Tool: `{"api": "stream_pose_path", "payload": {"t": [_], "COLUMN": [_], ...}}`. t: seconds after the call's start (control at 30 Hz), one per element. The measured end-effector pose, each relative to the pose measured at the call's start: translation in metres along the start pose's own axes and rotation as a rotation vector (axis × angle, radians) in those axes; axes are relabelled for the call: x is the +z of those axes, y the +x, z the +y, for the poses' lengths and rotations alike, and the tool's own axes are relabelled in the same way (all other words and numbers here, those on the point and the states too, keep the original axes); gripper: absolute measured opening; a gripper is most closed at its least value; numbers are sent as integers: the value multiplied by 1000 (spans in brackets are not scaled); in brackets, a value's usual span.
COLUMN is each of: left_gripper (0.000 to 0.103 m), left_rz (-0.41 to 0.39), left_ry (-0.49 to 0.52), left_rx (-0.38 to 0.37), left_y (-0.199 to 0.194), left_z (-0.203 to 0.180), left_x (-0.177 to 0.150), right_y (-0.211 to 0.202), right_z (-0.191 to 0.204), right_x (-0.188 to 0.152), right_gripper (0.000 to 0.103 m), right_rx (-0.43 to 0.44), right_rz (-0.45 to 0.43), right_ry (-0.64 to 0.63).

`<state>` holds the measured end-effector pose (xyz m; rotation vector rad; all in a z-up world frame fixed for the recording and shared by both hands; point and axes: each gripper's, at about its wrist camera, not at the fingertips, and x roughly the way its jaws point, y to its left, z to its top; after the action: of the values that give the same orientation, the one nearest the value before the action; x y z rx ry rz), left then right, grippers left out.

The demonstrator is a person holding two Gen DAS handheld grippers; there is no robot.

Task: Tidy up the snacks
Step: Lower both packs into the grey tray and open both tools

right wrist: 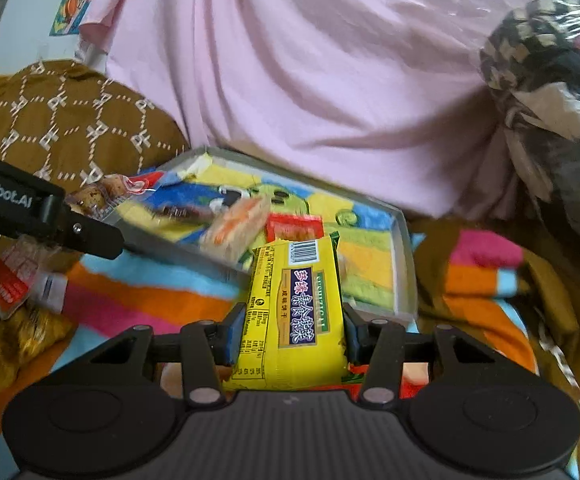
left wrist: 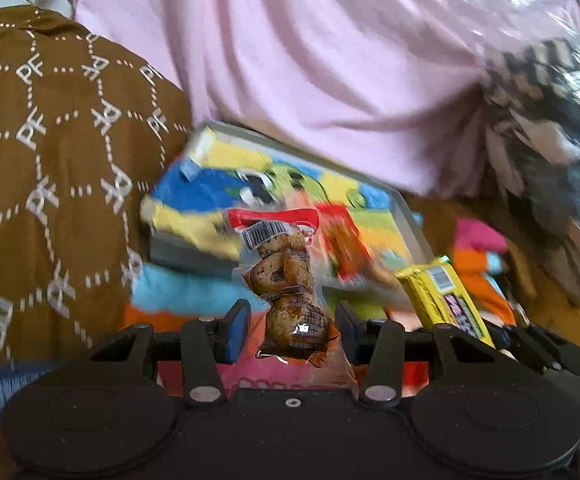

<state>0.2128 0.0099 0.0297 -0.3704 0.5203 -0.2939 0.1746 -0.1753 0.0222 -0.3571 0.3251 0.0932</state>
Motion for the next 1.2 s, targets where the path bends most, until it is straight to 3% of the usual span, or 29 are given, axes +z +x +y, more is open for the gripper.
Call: {"api": "stream_pose_path", "payload": {"t": [0.17,0.4,0.67,0.9,1.0,1.13,1.2], "left_gripper": [48,48,48,52,55,68,75], "left_rz": [-47,-53,-32,20,35,8,-14], "left_ry": [22,44,88,35,32,32,36], "left_rx": [71,98,120,157,173,173,168], "left_y": [34,81,124,144,146,136,128], "left_z": [7,12,13,22,24,25,22], "left_x": [39,73,76,73,72,75,77], "right_y": [39,90,129,139,137,126,119], "right_z": [-3,1,1,0,1,-1,-3], "right_x": [25,50,56,50,48,50,50], "right_gripper": [52,52,52,54,64,83,87], "right_rx": [18,38,26,40,37,33,29], "right_rz": [-29,-29,35,45,34,-8,-33], "right_ry": [-30,-30,-51,-30,-30,-14,-2]}}
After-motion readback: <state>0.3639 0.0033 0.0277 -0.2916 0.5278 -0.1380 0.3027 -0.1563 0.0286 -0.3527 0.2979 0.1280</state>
